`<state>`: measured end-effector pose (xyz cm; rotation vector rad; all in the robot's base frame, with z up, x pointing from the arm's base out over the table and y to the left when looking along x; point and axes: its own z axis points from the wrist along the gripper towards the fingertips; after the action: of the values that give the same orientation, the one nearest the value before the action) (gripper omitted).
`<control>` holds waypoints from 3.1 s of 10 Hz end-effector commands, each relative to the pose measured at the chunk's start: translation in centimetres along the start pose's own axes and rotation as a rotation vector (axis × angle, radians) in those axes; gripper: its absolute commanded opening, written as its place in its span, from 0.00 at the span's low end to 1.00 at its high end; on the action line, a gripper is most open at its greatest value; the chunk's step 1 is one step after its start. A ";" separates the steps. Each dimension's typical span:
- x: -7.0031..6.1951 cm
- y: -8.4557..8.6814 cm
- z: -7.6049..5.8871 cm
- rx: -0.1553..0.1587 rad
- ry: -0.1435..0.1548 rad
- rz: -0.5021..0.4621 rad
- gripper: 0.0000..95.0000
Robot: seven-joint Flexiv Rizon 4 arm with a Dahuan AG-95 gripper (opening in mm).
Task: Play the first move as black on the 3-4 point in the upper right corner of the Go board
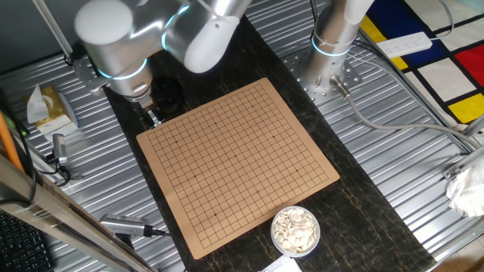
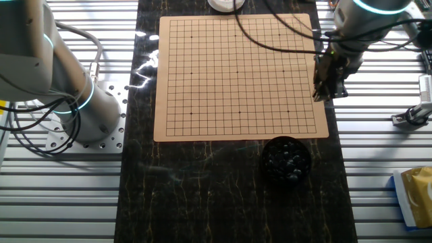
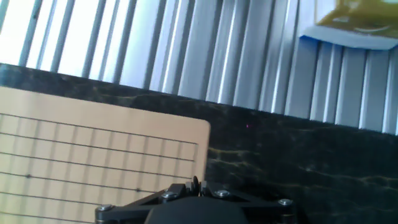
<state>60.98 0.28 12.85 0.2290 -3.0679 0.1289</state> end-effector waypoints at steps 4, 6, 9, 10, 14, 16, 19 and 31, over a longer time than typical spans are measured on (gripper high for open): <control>0.1 0.0 0.0 0.020 -0.049 0.082 0.00; 0.1 0.0 0.0 0.024 -0.077 0.080 0.00; 0.1 0.0 0.0 0.036 -0.077 0.054 0.00; 0.1 0.0 0.0 0.036 -0.077 0.044 0.00; 0.1 0.0 0.0 0.039 -0.100 0.006 0.00; 0.1 0.0 0.0 0.034 -0.107 0.023 0.00; 0.1 0.0 0.0 0.028 -0.119 0.006 0.00; 0.1 0.0 0.0 0.038 -0.146 -0.009 0.00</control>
<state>60.82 0.21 12.96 0.2733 -3.2123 0.1764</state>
